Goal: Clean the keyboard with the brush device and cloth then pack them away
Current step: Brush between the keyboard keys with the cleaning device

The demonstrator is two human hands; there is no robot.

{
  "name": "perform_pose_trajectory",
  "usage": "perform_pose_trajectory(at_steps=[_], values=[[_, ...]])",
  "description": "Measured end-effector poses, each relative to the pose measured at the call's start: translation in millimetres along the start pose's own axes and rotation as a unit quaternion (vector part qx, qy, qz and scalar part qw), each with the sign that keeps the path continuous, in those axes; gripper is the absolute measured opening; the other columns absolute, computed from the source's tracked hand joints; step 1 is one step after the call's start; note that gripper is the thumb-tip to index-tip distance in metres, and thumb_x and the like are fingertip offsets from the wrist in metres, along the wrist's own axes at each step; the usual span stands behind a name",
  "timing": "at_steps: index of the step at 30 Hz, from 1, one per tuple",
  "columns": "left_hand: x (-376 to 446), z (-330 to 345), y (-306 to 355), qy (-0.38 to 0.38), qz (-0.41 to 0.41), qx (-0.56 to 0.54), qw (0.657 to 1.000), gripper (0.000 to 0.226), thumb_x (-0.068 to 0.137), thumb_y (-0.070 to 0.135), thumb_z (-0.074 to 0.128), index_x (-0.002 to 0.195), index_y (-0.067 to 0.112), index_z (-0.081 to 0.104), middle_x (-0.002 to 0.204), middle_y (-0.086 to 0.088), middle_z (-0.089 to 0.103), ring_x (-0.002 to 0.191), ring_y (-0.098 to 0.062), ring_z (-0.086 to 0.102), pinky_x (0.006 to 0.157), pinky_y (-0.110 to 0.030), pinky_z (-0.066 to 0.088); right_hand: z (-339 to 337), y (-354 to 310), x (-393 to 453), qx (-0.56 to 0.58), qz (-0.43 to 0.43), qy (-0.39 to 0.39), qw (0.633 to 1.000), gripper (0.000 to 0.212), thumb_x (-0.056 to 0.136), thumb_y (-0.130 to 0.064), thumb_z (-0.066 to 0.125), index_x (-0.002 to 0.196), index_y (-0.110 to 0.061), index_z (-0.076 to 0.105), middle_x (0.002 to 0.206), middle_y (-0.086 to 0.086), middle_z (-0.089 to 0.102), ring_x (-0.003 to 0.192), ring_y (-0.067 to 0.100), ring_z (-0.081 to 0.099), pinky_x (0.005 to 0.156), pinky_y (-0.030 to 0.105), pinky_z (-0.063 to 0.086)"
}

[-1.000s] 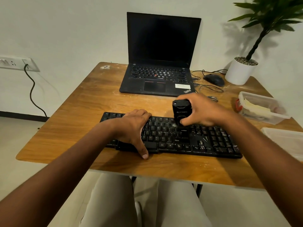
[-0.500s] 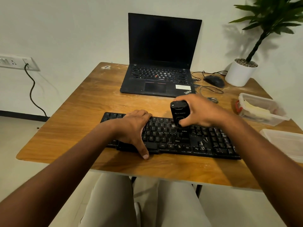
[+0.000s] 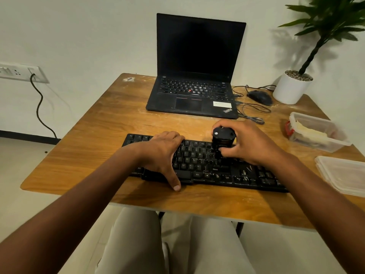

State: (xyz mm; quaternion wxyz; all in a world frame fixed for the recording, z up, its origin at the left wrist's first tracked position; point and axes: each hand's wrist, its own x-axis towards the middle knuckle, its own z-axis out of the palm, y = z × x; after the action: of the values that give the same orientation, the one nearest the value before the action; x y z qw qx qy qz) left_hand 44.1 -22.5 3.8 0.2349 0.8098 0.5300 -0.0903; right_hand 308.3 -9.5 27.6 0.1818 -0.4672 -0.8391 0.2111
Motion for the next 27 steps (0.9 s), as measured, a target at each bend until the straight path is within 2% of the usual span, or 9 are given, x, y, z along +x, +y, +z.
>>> perform_pose_trajectory(at_steps=[4, 8, 11, 13, 15, 18, 20, 25, 27], values=[[0.9, -0.1, 0.4, 0.001, 0.0, -0.001, 1.0, 0.152, 0.056, 0.062, 0.095, 0.166, 0.023, -0.002, 0.171, 0.004, 0.003, 0.158, -0.024, 0.0, 0.128, -0.041, 0.005, 14.8, -15.3, 3.9, 0.048, -0.011, 0.048, 0.998, 0.05, 0.074, -0.015, 0.088, 0.112, -0.038, 0.065, 0.107, -0.012, 0.071, 0.1, 0.009, 0.067, 0.089, 0.038, 0.06], [0.9, 0.5, -1.6, 0.006, 0.006, -0.003, 1.0, 0.15, 0.054, 0.062, 0.096, 0.165, 0.023, 0.003, 0.167, 0.004, 0.012, 0.155, -0.024, 0.008, 0.128, -0.042, 0.011, 37.1, -27.0, 3.6, 0.082, -0.049, 0.018, 0.995, 0.046, 0.078, -0.009, 0.086, 0.109, -0.036, 0.066, 0.095, -0.01, 0.072, 0.083, 0.009, 0.068, 0.072, 0.035, 0.062], [0.3, 0.3, -0.4, 0.003, 0.003, -0.002, 1.0, 0.151, 0.055, 0.061, 0.095, 0.166, 0.022, 0.001, 0.17, 0.003, 0.007, 0.157, -0.024, 0.004, 0.127, -0.041, 0.008, 22.2, -11.8, -4.4, 0.043, -0.019, 0.001, 0.999, 0.048, 0.078, -0.011, 0.087, 0.111, -0.039, 0.065, 0.096, -0.015, 0.071, 0.079, 0.009, 0.07, 0.067, 0.028, 0.061], [-0.2, 0.2, 0.5, 0.003, 0.003, -0.001, 1.0, 0.152, 0.056, 0.061, 0.095, 0.166, 0.021, -0.001, 0.172, 0.002, 0.003, 0.158, -0.024, 0.0, 0.127, -0.04, 0.005, 8.8, -5.2, -9.8, 0.009, -0.001, -0.012, 1.0, 0.049, 0.078, -0.011, 0.087, 0.113, -0.038, 0.065, 0.094, -0.016, 0.07, 0.074, 0.004, 0.067, 0.062, 0.019, 0.054], [-0.2, 0.2, 0.5, 0.005, 0.002, 0.0, 1.0, 0.152, 0.056, 0.061, 0.095, 0.166, 0.021, -0.001, 0.172, 0.002, 0.003, 0.158, -0.023, 0.0, 0.127, -0.039, 0.005, 5.7, -9.2, -9.9, 0.005, -0.005, -0.001, 1.0, 0.048, 0.078, -0.011, 0.087, 0.114, -0.035, 0.066, 0.094, -0.014, 0.07, 0.07, 0.002, 0.065, 0.058, 0.019, 0.051], [0.8, 0.5, -0.1, 0.011, 0.003, -0.003, 1.0, 0.151, 0.053, 0.062, 0.096, 0.166, 0.022, 0.003, 0.169, 0.004, 0.01, 0.156, -0.024, 0.007, 0.127, -0.041, 0.01, 23.1, -26.6, -0.2, 0.065, -0.03, 0.043, 0.997, 0.046, 0.076, -0.011, 0.087, 0.11, -0.034, 0.066, 0.097, -0.011, 0.071, 0.082, 0.009, 0.067, 0.069, 0.029, 0.058], [0.0, 0.3, -0.2, 0.014, 0.004, -0.005, 1.0, 0.149, 0.054, 0.061, 0.096, 0.165, 0.022, 0.005, 0.167, 0.004, 0.014, 0.155, -0.022, 0.01, 0.127, -0.04, 0.012, 37.0, -35.4, 8.7, 0.099, -0.04, 0.047, 0.993, 0.045, 0.076, -0.011, 0.088, 0.109, -0.031, 0.066, 0.097, -0.01, 0.071, 0.087, 0.01, 0.066, 0.076, 0.031, 0.059], [-0.2, 0.6, -0.3, 0.008, 0.004, -0.004, 1.0, 0.152, 0.054, 0.061, 0.096, 0.166, 0.022, 0.001, 0.171, 0.004, 0.006, 0.157, -0.022, 0.003, 0.127, -0.04, 0.007, 17.9, -12.7, 2.1, 0.067, 0.008, 0.014, 0.998, 0.048, 0.074, -0.01, 0.088, 0.11, -0.033, 0.067, 0.105, -0.013, 0.071, 0.095, 0.004, 0.067, 0.083, 0.031, 0.06], [-0.2, 0.9, -0.4, 0.006, 0.004, -0.005, 1.0, 0.152, 0.055, 0.061, 0.095, 0.166, 0.021, -0.001, 0.171, 0.004, 0.004, 0.158, -0.023, 0.001, 0.127, -0.039, 0.005, -1.8, -1.0, -5.8, 0.044, 0.037, -0.017, 0.998, 0.049, 0.075, -0.008, 0.087, 0.11, -0.035, 0.066, 0.106, -0.012, 0.07, 0.098, 0.005, 0.066, 0.081, 0.027, 0.059]])
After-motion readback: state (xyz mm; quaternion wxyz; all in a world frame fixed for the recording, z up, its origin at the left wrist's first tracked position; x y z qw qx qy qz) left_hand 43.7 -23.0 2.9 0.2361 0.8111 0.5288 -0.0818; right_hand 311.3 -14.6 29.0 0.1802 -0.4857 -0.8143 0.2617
